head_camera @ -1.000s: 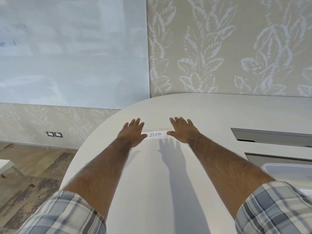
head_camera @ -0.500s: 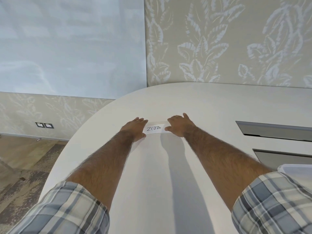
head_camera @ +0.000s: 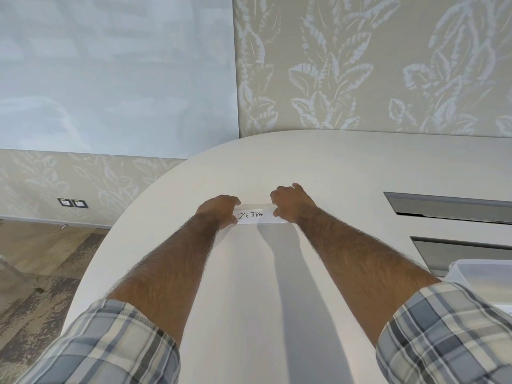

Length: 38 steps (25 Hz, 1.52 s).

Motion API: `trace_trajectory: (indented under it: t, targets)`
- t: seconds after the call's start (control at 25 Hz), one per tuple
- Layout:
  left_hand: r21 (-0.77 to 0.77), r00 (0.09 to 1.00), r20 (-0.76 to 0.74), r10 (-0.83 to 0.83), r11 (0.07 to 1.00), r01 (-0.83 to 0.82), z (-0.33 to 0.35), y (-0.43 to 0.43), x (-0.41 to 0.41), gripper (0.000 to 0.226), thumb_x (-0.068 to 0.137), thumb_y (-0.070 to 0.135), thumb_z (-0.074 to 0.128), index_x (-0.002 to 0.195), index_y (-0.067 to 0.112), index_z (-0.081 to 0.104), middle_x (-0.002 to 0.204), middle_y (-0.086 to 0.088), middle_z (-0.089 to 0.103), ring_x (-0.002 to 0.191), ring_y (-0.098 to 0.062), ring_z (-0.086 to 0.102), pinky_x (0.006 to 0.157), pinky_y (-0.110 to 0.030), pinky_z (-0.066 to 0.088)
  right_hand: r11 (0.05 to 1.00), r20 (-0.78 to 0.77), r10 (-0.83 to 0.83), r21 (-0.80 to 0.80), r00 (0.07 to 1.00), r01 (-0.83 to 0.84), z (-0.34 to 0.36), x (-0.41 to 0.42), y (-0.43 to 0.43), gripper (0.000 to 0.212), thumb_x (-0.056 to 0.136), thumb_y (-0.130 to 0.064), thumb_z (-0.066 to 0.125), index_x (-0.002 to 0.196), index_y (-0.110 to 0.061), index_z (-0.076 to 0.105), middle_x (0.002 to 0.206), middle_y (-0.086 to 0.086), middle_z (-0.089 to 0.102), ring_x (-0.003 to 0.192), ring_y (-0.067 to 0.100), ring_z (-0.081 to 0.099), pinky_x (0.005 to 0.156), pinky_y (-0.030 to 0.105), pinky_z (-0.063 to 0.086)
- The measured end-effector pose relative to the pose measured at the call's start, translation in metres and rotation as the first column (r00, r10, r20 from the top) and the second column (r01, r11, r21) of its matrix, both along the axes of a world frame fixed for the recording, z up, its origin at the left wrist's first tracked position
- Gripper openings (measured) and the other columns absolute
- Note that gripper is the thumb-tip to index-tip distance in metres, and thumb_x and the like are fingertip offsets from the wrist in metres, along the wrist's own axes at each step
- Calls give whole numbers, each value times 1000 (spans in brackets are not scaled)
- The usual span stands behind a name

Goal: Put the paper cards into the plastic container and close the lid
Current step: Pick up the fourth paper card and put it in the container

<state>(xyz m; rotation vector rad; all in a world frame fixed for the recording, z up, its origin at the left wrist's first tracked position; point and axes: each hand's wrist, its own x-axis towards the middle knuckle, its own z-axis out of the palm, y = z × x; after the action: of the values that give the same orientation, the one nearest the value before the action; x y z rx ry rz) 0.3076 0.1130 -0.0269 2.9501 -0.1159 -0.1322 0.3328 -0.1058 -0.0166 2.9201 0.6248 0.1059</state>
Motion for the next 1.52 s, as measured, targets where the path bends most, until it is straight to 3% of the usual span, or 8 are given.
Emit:
trace_trajectory:
  t: [0.16, 0.28, 0.56, 0.8, 1.04, 1.28, 1.52]
  targets:
    - [21, 1000, -12, 21, 1000, -21, 5, 1, -8, 52, 85, 27, 72, 134, 28, 57, 132, 5, 59, 119, -23, 58, 84, -33, 44, 991, -145, -36, 119, 989, 53, 1, -9, 1, 36, 89, -23, 66, 121, -11, 59, 120, 8, 64, 108, 30, 63, 91, 39, 51]
    - [32, 1000, -11, 13, 999, -13, 8, 2, -18, 47, 84, 26, 74, 129, 26, 61, 126, 3, 63, 113, -24, 60, 79, -32, 43, 992, -184, -39, 114, 982, 61, -1, -16, 3, 38, 86, -22, 68, 122, -10, 62, 122, 9, 65, 109, 31, 63, 92, 42, 53]
    - [34, 1000, 16, 11, 999, -12, 21, -4, -50, 48, 84, 29, 72, 131, 32, 62, 130, 7, 61, 120, -22, 57, 87, -34, 44, 986, -184, -64, 138, 981, 90, 11, -45, -4, 24, 82, -11, 66, 105, -8, 68, 105, 9, 69, 95, 30, 66, 80, 36, 55]
    - [44, 998, 67, -16, 999, 13, 58, -24, -90, 46, 86, 28, 71, 132, 31, 62, 131, 7, 61, 123, -20, 55, 92, -34, 44, 975, -166, -70, 199, 984, 103, 38, -84, -27, 31, 84, -16, 69, 115, -16, 66, 117, 6, 65, 106, 29, 63, 84, 35, 50]
    - [25, 989, 145, -6, 1000, 2, 107, -71, -139, 39, 83, 29, 73, 122, 35, 68, 119, 6, 66, 112, -21, 60, 82, -31, 44, 970, -77, -51, 235, 996, 68, 92, -131, -74, 32, 82, -18, 71, 114, -16, 67, 119, 6, 64, 109, 27, 62, 87, 35, 50]
    - [33, 978, 206, -14, 999, 8, 156, -160, -204, 38, 83, 28, 73, 120, 35, 69, 115, 4, 67, 107, -21, 60, 80, -31, 46, 972, 6, -27, 234, 1000, 25, 142, -188, -163, 31, 79, -18, 72, 110, -16, 68, 115, 6, 66, 105, 27, 63, 86, 38, 53]
    - [13, 972, 228, -52, 999, 50, 172, -273, -261, 36, 83, 29, 74, 119, 33, 70, 113, 3, 66, 104, -21, 60, 78, -31, 45, 967, 21, -94, 239, 995, 87, 167, -248, -277, 31, 77, -19, 75, 108, -22, 68, 117, 0, 64, 107, 24, 62, 85, 36, 52]
